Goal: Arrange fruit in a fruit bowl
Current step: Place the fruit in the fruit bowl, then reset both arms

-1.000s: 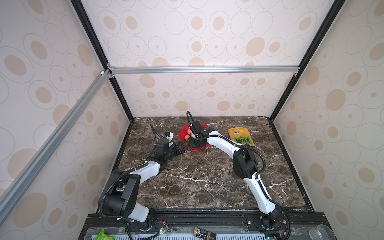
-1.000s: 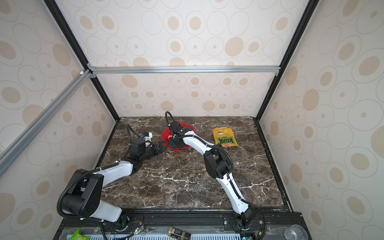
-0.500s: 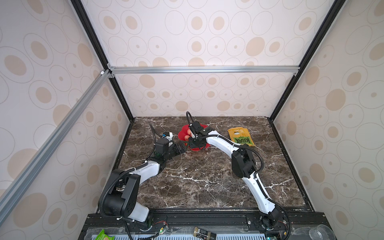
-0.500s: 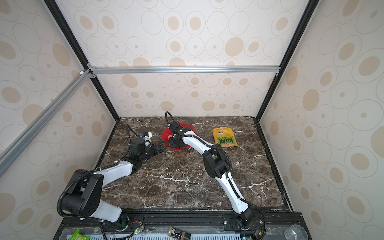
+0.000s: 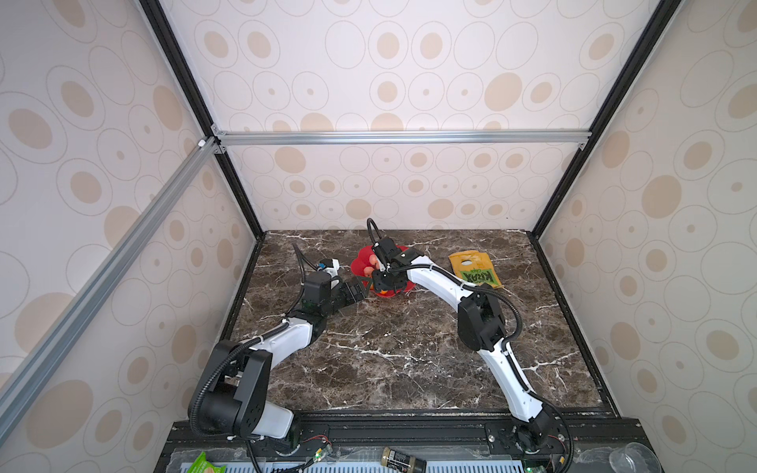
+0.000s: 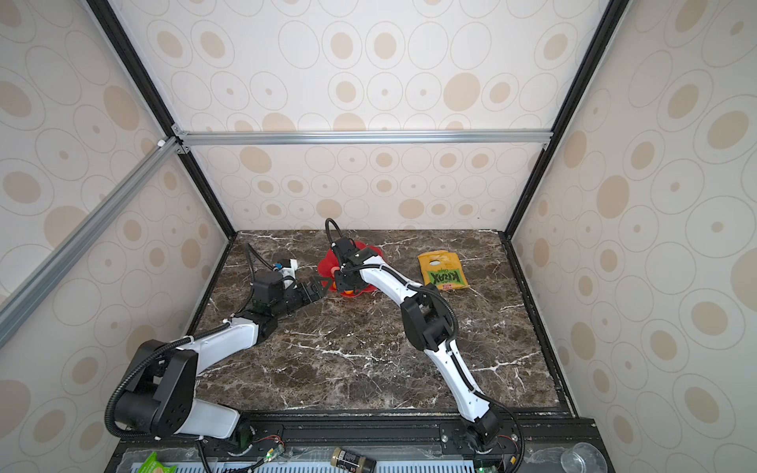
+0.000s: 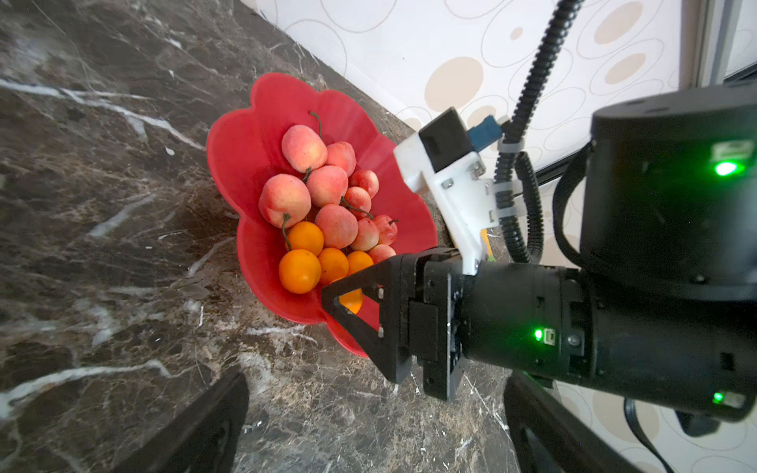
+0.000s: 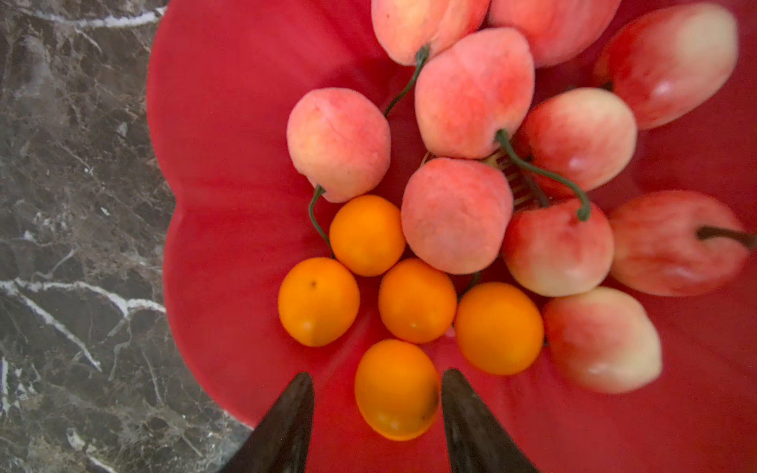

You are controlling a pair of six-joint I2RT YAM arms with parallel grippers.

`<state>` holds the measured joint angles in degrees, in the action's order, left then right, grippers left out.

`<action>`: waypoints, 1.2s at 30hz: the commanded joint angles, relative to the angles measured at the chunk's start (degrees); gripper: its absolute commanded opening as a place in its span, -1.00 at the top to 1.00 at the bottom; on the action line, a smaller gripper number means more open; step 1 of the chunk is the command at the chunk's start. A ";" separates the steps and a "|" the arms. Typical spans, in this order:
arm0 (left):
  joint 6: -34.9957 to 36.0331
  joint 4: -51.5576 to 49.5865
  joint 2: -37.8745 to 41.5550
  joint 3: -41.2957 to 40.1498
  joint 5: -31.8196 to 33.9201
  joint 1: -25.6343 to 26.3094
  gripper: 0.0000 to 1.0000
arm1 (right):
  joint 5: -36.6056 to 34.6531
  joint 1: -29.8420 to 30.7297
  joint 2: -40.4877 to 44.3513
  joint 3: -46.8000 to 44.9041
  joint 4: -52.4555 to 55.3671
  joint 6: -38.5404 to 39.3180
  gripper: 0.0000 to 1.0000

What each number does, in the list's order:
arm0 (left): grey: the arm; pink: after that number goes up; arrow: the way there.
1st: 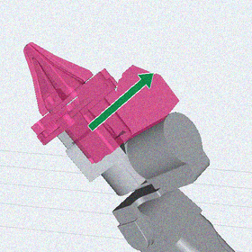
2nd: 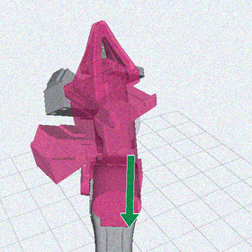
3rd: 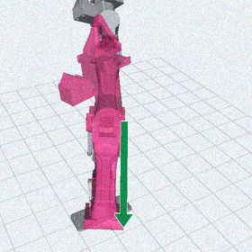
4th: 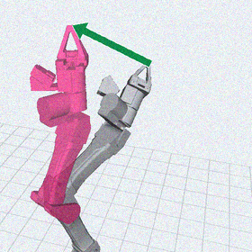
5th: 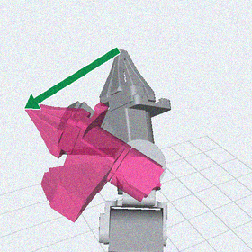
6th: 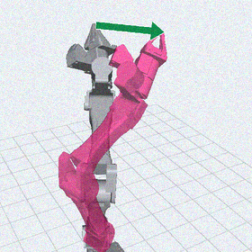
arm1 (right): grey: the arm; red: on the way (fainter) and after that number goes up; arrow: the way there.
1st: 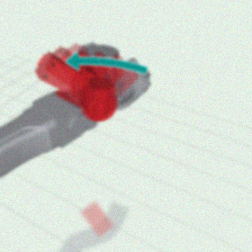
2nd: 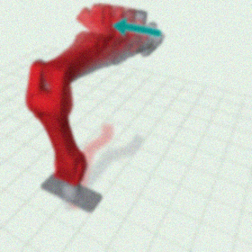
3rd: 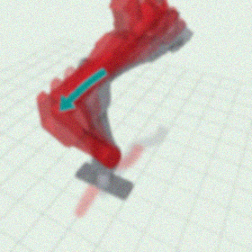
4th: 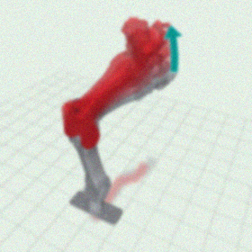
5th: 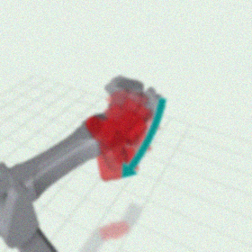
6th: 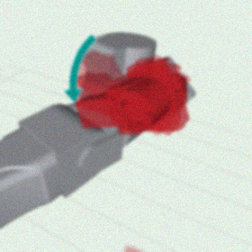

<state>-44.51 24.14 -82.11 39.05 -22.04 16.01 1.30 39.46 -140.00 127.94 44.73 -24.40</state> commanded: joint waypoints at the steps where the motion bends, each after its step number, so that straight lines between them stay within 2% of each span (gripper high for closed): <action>1: 1.83 -2.11 2.11 2.10 1.23 -0.06 -0.96 | -1.39 -0.17 6.30 -0.99 1.41 0.87 -0.12; 6: 3.15 -5.27 5.01 2.32 3.00 1.02 -0.96 | -1.52 -0.18 11.91 -6.66 0.09 1.00 -0.18; 13: 5.05 -10.52 11.29 0.15 6.10 3.41 -0.96 | -2.69 -0.39 24.58 -23.74 -7.49 1.09 -0.25; 20: 5.91 -12.72 17.20 -5.79 11.61 6.70 -0.96 | -6.32 -0.81 38.05 -43.23 -14.57 1.10 -0.44; 26: 5.64 -11.52 18.42 -9.52 14.45 6.93 -0.96 | -8.36 -3.20 47.15 -57.98 -19.57 -1.67 -0.42; 29: 6.27 -12.53 19.83 -10.81 18.57 6.86 -0.96 | -10.30 -4.53 52.24 -66.16 -23.51 -2.43 -0.42; 36: 7.31 -17.31 27.24 -12.20 35.46 6.86 -0.96 | -12.59 -11.23 63.83 -80.68 -29.86 -4.11 -0.52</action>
<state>-38.70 8.80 -58.15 27.44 3.46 22.68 -8.82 30.11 -80.25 50.11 19.25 -27.18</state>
